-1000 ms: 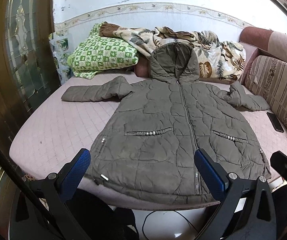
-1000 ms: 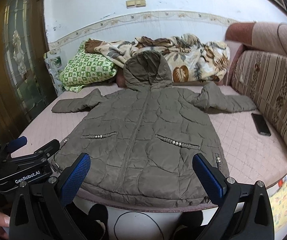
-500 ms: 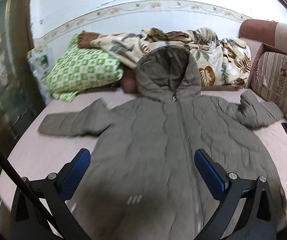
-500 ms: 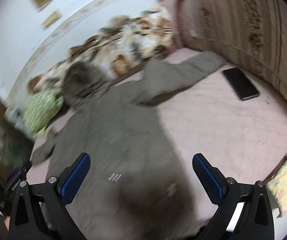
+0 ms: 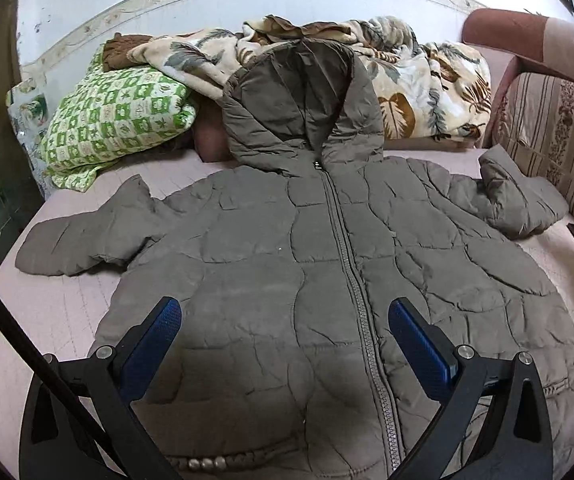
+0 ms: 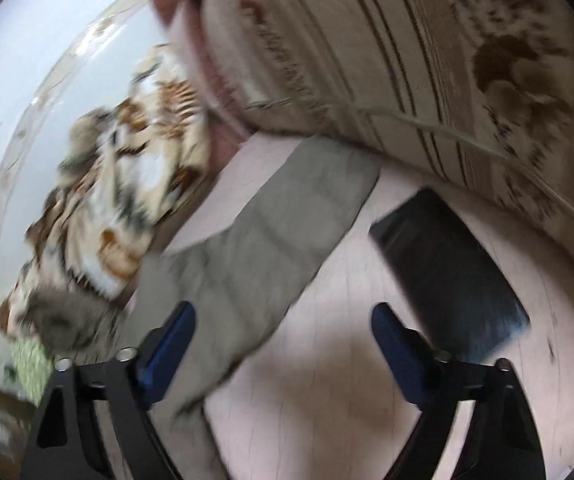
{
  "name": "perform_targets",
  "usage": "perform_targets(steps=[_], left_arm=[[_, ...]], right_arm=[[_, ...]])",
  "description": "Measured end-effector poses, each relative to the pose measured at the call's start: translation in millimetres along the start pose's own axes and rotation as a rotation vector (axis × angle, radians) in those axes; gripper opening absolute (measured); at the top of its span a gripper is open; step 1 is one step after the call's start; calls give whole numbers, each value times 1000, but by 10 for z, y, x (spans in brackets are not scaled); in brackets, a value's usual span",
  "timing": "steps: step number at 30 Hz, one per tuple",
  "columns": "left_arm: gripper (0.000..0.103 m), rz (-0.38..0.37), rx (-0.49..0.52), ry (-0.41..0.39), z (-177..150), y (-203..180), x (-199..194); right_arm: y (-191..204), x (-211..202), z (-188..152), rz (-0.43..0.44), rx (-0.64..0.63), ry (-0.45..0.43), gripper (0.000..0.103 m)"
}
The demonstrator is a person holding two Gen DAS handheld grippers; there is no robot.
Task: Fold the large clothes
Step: 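Grasp the cuff of the jacket sleeve near the phone with the right tool, then carry the held sleeve across the jacket body toward the hood with the right tool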
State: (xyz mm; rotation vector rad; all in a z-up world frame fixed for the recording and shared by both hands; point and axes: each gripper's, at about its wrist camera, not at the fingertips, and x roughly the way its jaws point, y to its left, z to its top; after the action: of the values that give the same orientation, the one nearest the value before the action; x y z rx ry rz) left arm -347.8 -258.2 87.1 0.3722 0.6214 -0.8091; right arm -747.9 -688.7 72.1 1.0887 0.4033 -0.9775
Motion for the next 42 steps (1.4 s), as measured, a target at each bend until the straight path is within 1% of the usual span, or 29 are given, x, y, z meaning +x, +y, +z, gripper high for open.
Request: perform_targets(steps=[1,2,3,5,6,7,8,10,12,14,17,20,21,22,24,25,27,31,33,38,42], left_arm=[[103,0,4,3,2,-5,22],[103,-2,5,6,5,-6,36],[103,-3,4,6,-4,-5,28],[103,-11,8,5,-3,-5,32],[103,-13,8,4,-10,-4,27],[103,-16,10,3,-10,-2,29],[103,-18,12,4,-9,-4,36],[103,-21,10,7,-6,-2,48],[103,-29,2,18,-1,11,75],[103,-38,-9,34,2,31,114],[103,-48,-28,60,9,65,182],[103,-58,-48,78,3,95,229],[103,-58,-51,88,-2,96,245],[103,-64,-58,98,-4,107,254],[103,-81,-86,103,-7,147,248],[103,-83,-91,102,-5,150,247],[103,-69,-91,95,3,162,253],[103,-58,-104,112,1,195,289],[103,-63,-117,112,5,224,276],[103,-50,-130,90,13,262,219],[103,-39,-126,70,35,264,174]], right_arm=[[-20,96,78,10,13,5,73],[-28,175,138,2,18,4,71],[-27,282,216,-22,18,-5,70],[-44,467,330,-33,18,-15,70],[-65,555,375,-45,20,-18,67],[-99,637,422,-56,25,-24,59],[-144,711,465,-72,35,-29,55],[-247,839,543,-124,60,-30,54],[-343,938,629,-138,87,-37,54],[-406,1000,684,-144,100,-45,54],[-434,1149,746,-130,102,-32,54],[-376,1245,787,-135,50,-50,54],[-358,1265,794,-131,27,-54,51],[-331,1308,809,-133,-5,-49,31],[-339,1323,814,-127,-13,-47,18],[-327,1305,817,-123,-10,-59,15],[-286,1125,795,-113,4,-133,14],[-190,721,795,-110,-10,-229,13],[-132,446,804,-101,-20,-282,13],[221,-147,767,-123,-134,-389,13],[605,-550,700,-61,-207,-434,13]])
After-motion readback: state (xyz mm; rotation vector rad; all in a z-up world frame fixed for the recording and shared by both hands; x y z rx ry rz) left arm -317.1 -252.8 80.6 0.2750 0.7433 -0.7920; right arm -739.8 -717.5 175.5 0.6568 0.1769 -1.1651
